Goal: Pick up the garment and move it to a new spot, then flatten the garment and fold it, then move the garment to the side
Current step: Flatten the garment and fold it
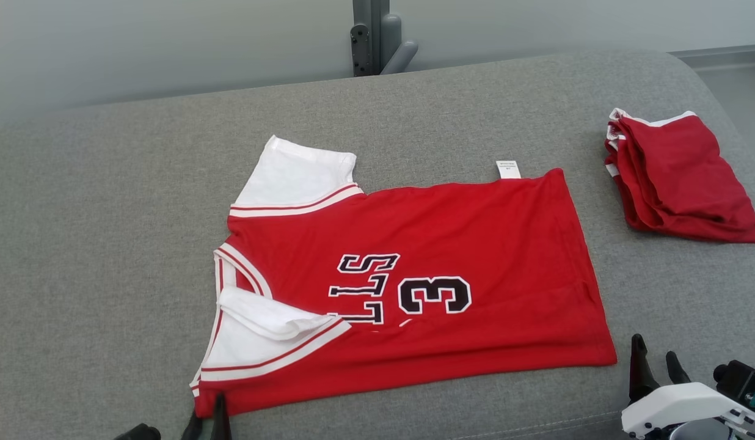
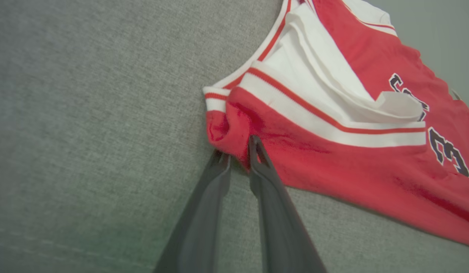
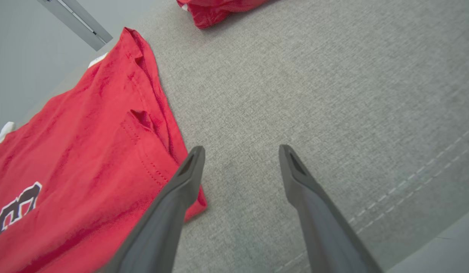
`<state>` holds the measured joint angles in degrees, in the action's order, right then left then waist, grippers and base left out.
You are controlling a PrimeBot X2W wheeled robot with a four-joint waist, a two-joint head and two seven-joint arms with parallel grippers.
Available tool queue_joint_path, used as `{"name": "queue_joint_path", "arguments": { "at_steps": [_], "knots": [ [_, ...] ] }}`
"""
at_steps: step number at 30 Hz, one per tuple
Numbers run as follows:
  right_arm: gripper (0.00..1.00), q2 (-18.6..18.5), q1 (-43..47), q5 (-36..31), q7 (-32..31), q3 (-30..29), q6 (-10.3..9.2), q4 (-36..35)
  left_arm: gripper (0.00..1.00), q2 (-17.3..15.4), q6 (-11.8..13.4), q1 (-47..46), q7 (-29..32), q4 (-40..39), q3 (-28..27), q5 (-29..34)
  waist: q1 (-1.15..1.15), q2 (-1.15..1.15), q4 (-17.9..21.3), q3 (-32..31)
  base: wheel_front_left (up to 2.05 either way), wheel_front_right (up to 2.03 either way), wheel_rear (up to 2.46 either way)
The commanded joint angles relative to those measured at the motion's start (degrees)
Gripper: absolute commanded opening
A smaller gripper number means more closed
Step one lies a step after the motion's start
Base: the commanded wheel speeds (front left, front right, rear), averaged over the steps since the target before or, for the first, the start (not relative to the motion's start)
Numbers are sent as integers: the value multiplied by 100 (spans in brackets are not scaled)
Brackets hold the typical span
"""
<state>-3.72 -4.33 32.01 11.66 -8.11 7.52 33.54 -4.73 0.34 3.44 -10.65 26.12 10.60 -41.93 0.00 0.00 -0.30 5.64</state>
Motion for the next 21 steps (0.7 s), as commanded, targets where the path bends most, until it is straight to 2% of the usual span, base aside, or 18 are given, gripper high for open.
{"name": "queue_joint_path", "arguments": {
  "at_steps": [1,6,11,17,21],
  "knots": [
    [100,6,86,-76,-34,-79,-7,-156,100,-150,84,101,35,-108,-25,96,0,0,19,-3,0,0,0],
    [100,19,164,-320,-138,-268,-7,-673,100,-415,225,26,135,-561,-81,184,0,0,67,12,0,0,0],
    [100,31,181,-611,-361,-281,-7,-1333,100,-785,255,-449,381,-991,17,476,0,0,151,90,0,0,0],
    [100,19,48,-871,-777,11,-7,-2045,100,-1097,103,-1642,896,-1008,351,877,0,0,375,359,0,0,0],
    [100,-39,-57,-929,-982,261,-7,-2340,100,-1130,-46,-2380,1207,-774,574,1002,0,0,541,575,0,0,0]
  ]
}}
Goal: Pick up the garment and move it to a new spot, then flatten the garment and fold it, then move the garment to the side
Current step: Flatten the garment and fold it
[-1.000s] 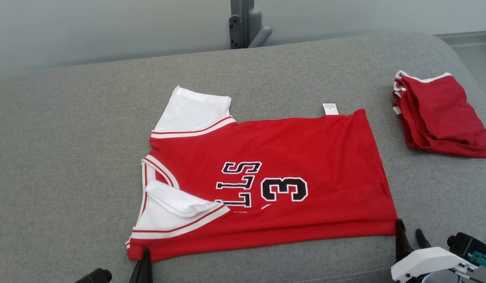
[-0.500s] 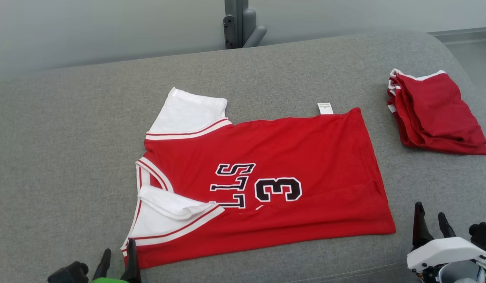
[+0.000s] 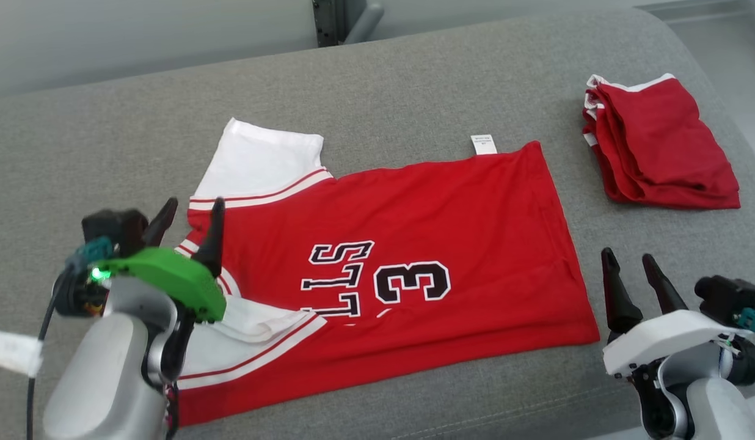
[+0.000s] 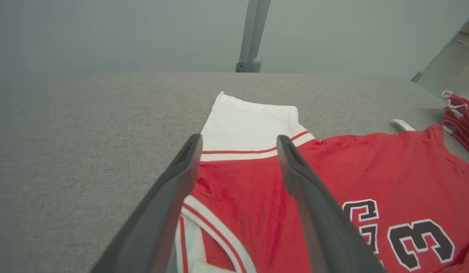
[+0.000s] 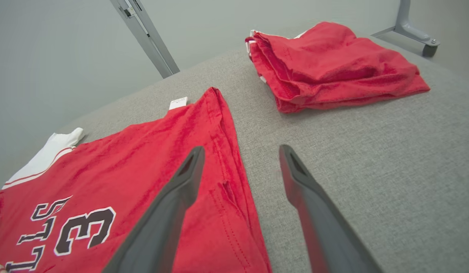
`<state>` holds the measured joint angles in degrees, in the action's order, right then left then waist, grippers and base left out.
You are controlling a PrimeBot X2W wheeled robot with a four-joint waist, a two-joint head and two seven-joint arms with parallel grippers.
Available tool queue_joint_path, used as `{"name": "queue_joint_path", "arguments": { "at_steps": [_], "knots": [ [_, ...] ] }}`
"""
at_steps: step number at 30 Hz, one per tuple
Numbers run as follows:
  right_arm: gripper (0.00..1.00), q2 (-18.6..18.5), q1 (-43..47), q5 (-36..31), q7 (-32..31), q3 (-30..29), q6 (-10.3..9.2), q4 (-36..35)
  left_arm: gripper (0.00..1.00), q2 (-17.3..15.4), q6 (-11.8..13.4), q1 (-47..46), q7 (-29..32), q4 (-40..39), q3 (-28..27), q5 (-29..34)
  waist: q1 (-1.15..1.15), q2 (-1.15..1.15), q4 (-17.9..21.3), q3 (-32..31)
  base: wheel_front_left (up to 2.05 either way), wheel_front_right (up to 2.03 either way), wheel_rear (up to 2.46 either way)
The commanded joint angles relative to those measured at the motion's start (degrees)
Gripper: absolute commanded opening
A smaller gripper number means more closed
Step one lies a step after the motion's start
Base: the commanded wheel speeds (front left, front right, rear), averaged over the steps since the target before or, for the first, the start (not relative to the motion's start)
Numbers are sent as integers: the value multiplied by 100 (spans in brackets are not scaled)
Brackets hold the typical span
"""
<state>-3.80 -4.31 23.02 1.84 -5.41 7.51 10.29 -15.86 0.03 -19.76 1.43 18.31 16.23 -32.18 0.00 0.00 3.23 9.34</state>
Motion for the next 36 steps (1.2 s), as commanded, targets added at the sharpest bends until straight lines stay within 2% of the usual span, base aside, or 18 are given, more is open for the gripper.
{"name": "queue_joint_path", "arguments": {
  "at_steps": [1,4,6,9,14,19,23,27,30,33,34,36],
  "knots": [
    [100,-52,-96,-38,-59,89,-5,-99,100,-32,-76,-310,114,110,72,64,0,0,243,291,0,0,0],
    [100,-148,-306,41,-206,389,-5,-324,100,40,-219,-1290,468,674,240,161,0,0,434,649,0,0,0],
    [100,-160,-355,49,-223,453,-5,-354,100,74,-227,-1510,520,841,261,188,0,0,485,744,0,0,0],
    [100,-205,-604,107,-239,704,-5,-400,100,151,-141,-2325,627,1552,321,298,0,0,691,1114,0,0,0],
    [100,-229,-897,171,-177,1035,-5,-375,100,32,14,-3043,623,2487,317,478,0,0,964,1490,0,0,0],
    [100,-284,-1087,259,-69,1241,-5,-315,100,-115,235,-3475,427,3239,227,576,0,0,1126,1695,0,0,0],
    [100,-323,-1179,322,5,1317,-5,-263,100,-175,170,-3717,323,3641,262,600,0,0,1196,1797,0,0,0],
    [100,-332,-1249,343,78,1362,-5,-199,100,-252,249,-3880,221,3999,337,686,0,0,1218,1859,0,0,0],
    [100,-340,-1282,362,110,1382,-5,-151,100,-236,175,-3928,193,4216,391,708,0,0,1200,1865,0,0,0],
    [100,-368,-1324,363,143,1383,-5,-101,17,-206,108,-3961,157,4392,457,732,0,0,1148,1828,0,0,0],
    [100,-372,-1346,365,155,1382,-5,-96,0,-202,83,-3963,147,4438,482,738,0,0,1127,1805,0,0,0],
    [100,-395,-1381,367,152,1384,-5,-78,0,-181,22,-3982,110,4527,512,734,0,0,1084,1759,0,0,0]
  ]
}}
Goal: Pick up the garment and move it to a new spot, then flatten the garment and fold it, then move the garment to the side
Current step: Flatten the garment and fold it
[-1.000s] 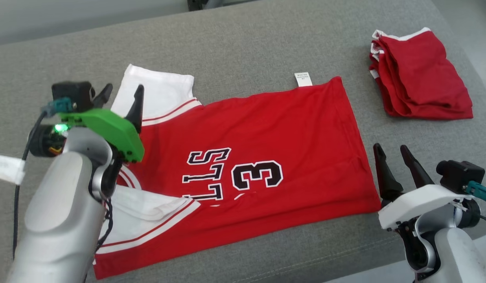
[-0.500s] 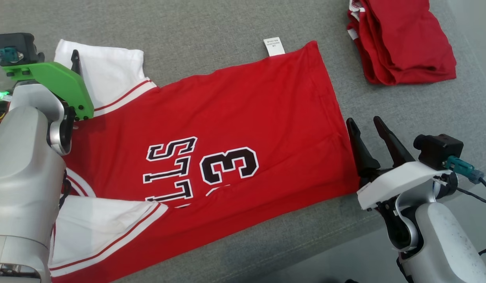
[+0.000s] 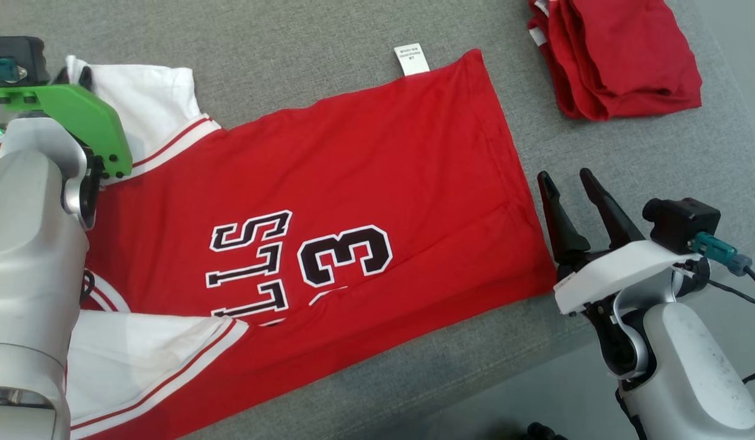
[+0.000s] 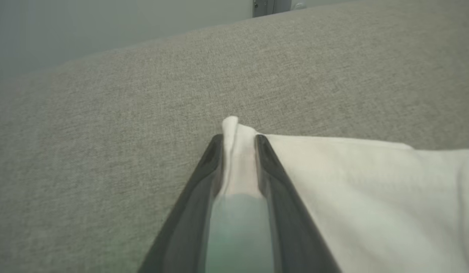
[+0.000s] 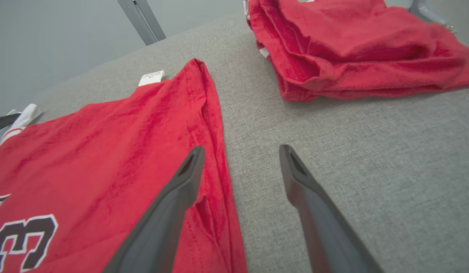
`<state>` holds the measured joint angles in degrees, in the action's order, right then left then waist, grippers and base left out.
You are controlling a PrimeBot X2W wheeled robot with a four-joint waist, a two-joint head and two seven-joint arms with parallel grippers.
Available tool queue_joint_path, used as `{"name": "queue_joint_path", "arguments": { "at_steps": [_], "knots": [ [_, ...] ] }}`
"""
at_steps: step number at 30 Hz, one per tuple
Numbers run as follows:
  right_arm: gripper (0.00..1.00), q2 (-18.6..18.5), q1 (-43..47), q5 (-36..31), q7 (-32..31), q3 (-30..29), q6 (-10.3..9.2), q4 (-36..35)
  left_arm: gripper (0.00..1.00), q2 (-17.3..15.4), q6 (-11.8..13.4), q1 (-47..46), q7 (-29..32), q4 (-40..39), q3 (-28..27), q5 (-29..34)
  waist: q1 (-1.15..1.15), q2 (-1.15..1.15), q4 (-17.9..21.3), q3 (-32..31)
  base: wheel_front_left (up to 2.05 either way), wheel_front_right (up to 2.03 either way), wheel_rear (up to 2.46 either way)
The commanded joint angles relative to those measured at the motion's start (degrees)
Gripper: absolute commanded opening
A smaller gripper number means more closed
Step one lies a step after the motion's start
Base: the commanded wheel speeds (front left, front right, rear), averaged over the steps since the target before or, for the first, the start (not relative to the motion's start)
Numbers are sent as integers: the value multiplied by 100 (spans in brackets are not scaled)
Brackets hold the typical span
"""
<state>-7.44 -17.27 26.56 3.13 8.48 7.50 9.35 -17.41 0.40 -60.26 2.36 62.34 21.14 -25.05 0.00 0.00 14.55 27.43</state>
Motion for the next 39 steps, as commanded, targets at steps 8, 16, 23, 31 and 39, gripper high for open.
{"name": "queue_joint_path", "arguments": {
  "at_steps": [8,16,23,31,39],
  "knots": [
    [100,-271,-424,-143,-137,72,-3,205,0,120,-135,-57,-564,121,10,-66,0,0,-265,-284,0,0,0],
    [100,-757,-1324,-501,-549,262,-3,929,0,233,-289,-182,-1290,-74,-9,-149,0,0,-701,-482,0,0,0],
    [100,-919,-2200,-460,-874,555,-3,1794,0,266,-345,-246,-1467,-171,14,-192,0,0,-1063,-436,0,0,0],
    [100,-883,-3138,-353,-1035,919,-4,2931,0,444,-355,-284,-1512,-187,72,-221,0,0,-1342,-251,0,0,0],
    [100,-889,-3799,-189,-1101,1466,-4,3819,0,590,-381,-335,-1571,-141,97,-295,0,0,-1480,-121,0,0,0]
  ]
}}
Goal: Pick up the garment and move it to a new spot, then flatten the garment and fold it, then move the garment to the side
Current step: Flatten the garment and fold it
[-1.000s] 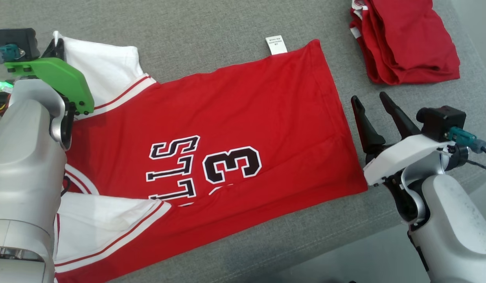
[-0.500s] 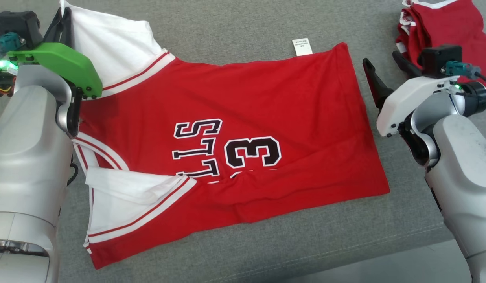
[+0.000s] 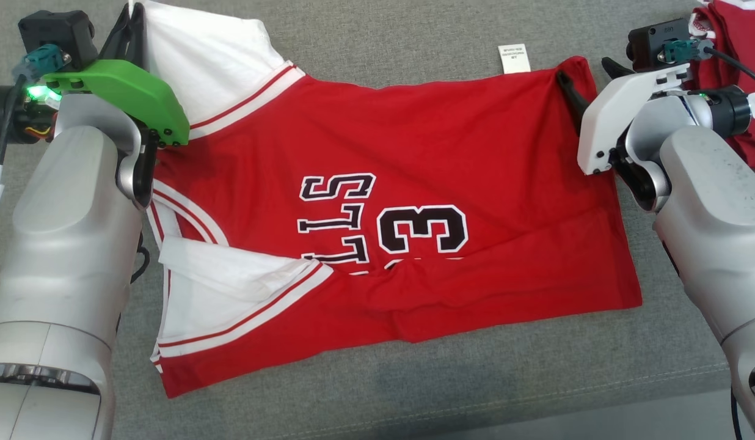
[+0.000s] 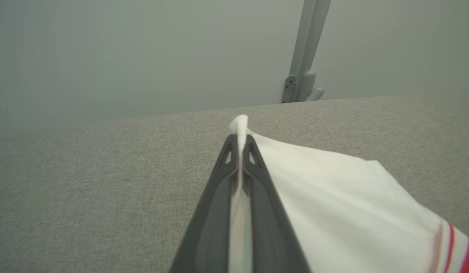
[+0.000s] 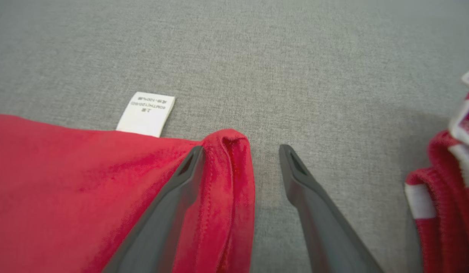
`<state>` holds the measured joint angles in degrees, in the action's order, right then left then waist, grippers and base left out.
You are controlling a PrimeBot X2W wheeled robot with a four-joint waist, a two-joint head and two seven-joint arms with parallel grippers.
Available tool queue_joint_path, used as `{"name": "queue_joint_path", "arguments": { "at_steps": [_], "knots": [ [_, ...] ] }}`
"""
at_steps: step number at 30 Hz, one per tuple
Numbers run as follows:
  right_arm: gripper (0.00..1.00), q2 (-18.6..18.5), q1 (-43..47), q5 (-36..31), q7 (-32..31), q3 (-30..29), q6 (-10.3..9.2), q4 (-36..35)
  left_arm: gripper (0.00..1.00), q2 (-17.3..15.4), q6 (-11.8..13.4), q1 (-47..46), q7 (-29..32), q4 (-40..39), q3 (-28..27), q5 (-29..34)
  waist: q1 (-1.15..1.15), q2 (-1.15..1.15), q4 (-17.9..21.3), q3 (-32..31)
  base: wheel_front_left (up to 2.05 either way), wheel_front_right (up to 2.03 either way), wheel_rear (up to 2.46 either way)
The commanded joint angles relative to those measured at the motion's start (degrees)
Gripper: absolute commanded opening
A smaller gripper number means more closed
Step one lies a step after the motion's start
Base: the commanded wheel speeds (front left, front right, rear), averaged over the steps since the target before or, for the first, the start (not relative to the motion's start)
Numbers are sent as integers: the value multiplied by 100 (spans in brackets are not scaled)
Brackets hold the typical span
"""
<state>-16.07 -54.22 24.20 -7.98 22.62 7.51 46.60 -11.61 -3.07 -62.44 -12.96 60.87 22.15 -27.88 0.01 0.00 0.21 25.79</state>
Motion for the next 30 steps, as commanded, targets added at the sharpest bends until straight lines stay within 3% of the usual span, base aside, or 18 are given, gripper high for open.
{"name": "queue_joint_path", "arguments": {
  "at_steps": [1,4,5,7,8,11,13,14,24,30],
  "knots": [
    [100,-41,-163,50,-2,116,-5,196,0,22,-35,-117,-47,12,3,-16,-1,0,-59,54,0,0,0],
    [100,-71,-320,112,52,256,-5,441,0,49,-41,-121,-68,30,14,-43,-1,0,-90,79,0,0,0],
    [93,-82,-357,134,48,306,-5,513,0,57,-40,-128,-78,34,18,-49,-1,0,-99,86,0,0,0],
    [68,-108,-409,185,70,422,-7,636,0,66,-55,-138,-85,48,27,-68,-1,0,-113,96,0,0,0],
    [50,-126,-431,213,68,476,-8,687,0,63,-56,-140,-89,55,30,-72,-1,0,-118,99,0,0,0],
    [41,-173,-475,281,97,570,-9,760,0,47,-68,-135,-99,69,32,-86,-1,0,-120,99,0,0,0],
    [21,-208,-509,351,129,653,-9,827,0,24,-77,-127,-114,92,35,-94,-1,0,-115,92,0,0,0],
    [3,-213,-527,383,149,696,-9,852,0,15,-80,-122,-117,102,37,-95,-1,0,-111,86,0,0,0],
    [0,-297,-602,677,845,933,-8,874,0,-10,-174,177,-194,-63,-36,-226,-1,0,-85,-201,0,0,0],
    [0,-470,53,1155,1441,1109,-8,474,0,-165,-289,1026,-221,-887,-319,-413,-1,0,-74,-600,0,0,0]
  ]
}}
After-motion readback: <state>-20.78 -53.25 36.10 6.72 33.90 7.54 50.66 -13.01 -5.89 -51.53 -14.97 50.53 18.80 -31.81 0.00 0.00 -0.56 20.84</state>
